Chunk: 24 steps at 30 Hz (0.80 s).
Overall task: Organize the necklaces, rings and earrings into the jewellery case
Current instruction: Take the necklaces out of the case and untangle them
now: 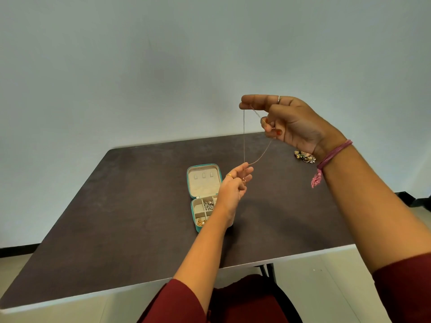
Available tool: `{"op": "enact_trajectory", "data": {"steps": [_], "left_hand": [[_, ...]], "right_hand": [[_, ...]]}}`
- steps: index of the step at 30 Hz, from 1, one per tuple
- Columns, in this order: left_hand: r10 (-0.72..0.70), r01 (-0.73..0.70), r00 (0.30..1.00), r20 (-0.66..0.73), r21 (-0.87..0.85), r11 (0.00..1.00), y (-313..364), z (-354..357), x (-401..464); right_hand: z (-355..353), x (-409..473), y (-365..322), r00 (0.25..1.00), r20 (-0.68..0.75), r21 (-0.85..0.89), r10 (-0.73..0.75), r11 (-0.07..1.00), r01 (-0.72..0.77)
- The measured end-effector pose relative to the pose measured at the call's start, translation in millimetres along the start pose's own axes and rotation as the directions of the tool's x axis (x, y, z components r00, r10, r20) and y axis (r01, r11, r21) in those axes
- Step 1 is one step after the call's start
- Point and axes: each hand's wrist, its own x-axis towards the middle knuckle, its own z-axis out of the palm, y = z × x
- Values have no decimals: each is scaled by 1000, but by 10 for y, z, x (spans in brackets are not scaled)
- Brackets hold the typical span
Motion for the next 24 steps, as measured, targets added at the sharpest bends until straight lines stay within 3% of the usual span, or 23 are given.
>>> {"op": "enact_trajectory", "data": {"steps": [8,15,24], "left_hand": [[77,-62,995,71,-188,980,39,-2,-37],[66,-70,986,-151,-19,997,156,32,69],[-32,-5,977,-209,-176,984,97,-131,132]], "right_hand": [[10,-39,-44,993,95,-15,67,998,-66],[25,-73,-42,979,148,-17,137,991,-135],[-95,-100,-105,979,105,-36,173,985,-170]]}}
